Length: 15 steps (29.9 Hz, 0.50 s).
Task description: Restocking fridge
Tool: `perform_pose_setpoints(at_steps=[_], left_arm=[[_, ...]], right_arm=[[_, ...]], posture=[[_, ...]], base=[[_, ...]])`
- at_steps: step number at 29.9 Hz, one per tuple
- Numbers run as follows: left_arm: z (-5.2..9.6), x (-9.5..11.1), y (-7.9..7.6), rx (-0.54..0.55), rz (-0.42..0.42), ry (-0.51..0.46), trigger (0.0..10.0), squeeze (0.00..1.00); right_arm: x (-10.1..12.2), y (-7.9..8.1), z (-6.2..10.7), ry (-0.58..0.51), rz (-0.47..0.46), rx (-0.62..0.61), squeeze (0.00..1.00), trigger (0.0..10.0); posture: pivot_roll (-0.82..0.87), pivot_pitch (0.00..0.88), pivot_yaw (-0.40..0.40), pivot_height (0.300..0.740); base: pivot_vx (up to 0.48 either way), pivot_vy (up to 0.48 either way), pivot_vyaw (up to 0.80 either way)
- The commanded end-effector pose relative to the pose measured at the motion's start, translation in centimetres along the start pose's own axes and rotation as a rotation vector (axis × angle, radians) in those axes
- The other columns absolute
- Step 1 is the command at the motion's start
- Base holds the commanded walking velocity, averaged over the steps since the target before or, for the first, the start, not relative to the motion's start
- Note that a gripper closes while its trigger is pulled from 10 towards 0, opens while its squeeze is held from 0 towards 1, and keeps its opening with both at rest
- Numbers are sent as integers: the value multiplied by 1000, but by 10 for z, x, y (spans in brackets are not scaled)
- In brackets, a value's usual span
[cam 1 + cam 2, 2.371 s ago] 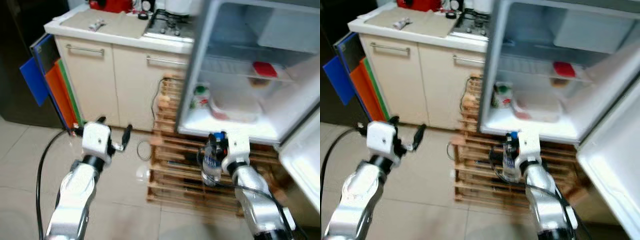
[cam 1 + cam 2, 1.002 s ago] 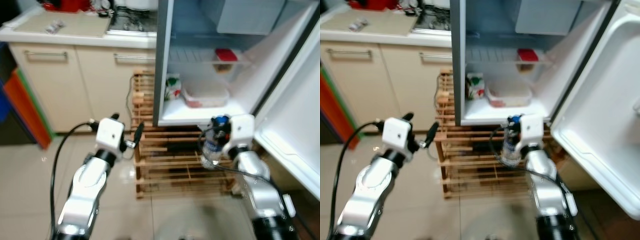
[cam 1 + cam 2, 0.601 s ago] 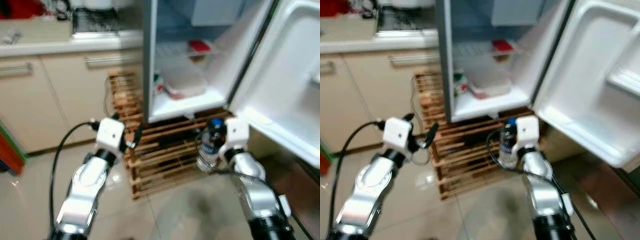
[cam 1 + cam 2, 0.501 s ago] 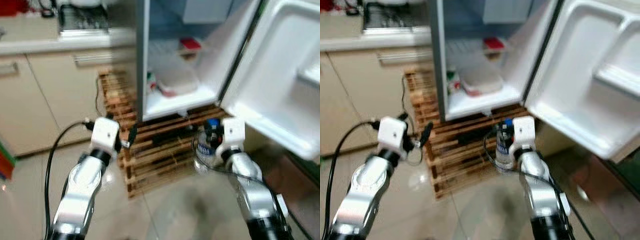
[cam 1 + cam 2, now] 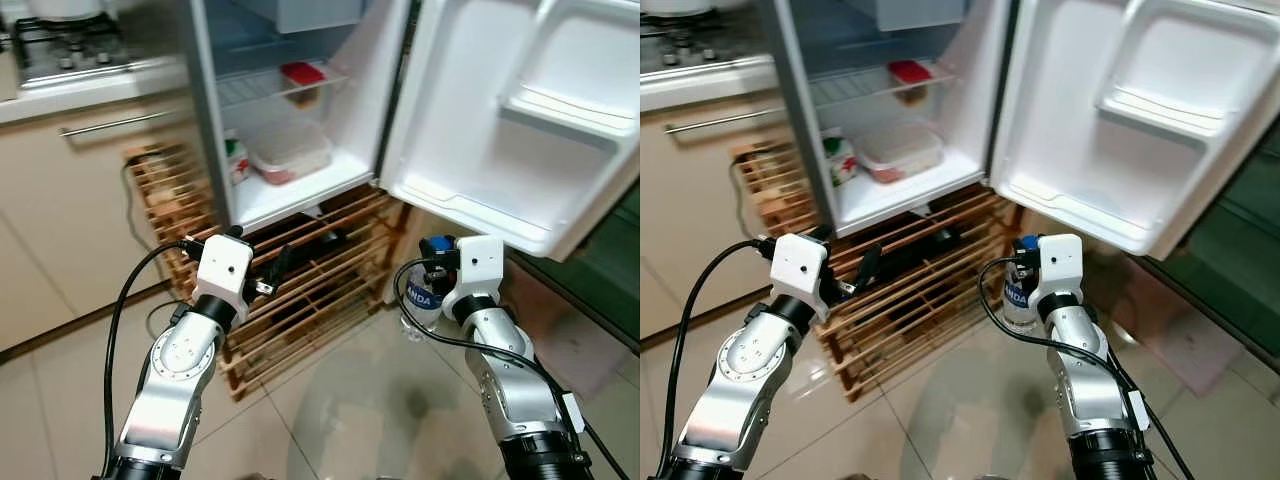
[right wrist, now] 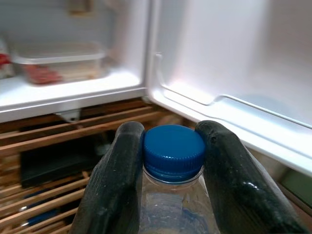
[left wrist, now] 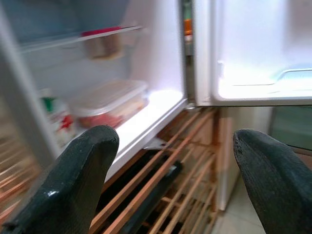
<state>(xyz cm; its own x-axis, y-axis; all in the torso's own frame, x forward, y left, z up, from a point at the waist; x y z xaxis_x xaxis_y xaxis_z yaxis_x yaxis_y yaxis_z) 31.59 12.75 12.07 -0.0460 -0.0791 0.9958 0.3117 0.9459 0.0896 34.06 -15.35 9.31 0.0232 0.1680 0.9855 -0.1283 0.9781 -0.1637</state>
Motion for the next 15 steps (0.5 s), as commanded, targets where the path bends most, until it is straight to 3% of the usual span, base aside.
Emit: perform_pose_setpoints(at_steps=[1, 6, 11, 15], left_arm=[[-1, 2, -3, -21, -11, -3, 10000, 0], [-1, 2, -1, -7, 19, -7, 10000, 0], [-2, 2, -1, -8, -1, 0, 10000, 0], [-2, 1, 0, 0, 0, 7, 10000, 0]], right_arm=[[7, -5, -2, -29, 9, -13, 0, 0], [7, -5, -2, -29, 8, -11, 0, 0], [6, -4, -2, -27, 10, -10, 0, 0], [9, -5, -2, -46, 6, -16, 0, 0]], posture=[[17, 0, -35, 740], [17, 0, -36, 740], [19, 0, -36, 740], [19, 0, -36, 740]], base=[[0, 458, -688], [0, 434, -685], [241, 416, -691], [0, 0, -645]])
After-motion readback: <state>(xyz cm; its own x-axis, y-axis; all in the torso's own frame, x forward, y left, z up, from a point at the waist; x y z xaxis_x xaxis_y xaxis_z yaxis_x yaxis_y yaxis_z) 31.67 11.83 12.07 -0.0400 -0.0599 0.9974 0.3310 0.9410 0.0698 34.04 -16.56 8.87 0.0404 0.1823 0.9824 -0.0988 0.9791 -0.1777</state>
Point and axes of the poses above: a point about 5 cm out from each wrist's last joint towards the gripper, its own z axis pointing back from the gripper into the wrist, its own x axis along the axis of the wrist's last joint, y = z × x, the point moved 5 cm from there along -z, pointing out of the wrist towards the gripper, and after that the axes turned 6 degrees about z, right-handed, at the moved point
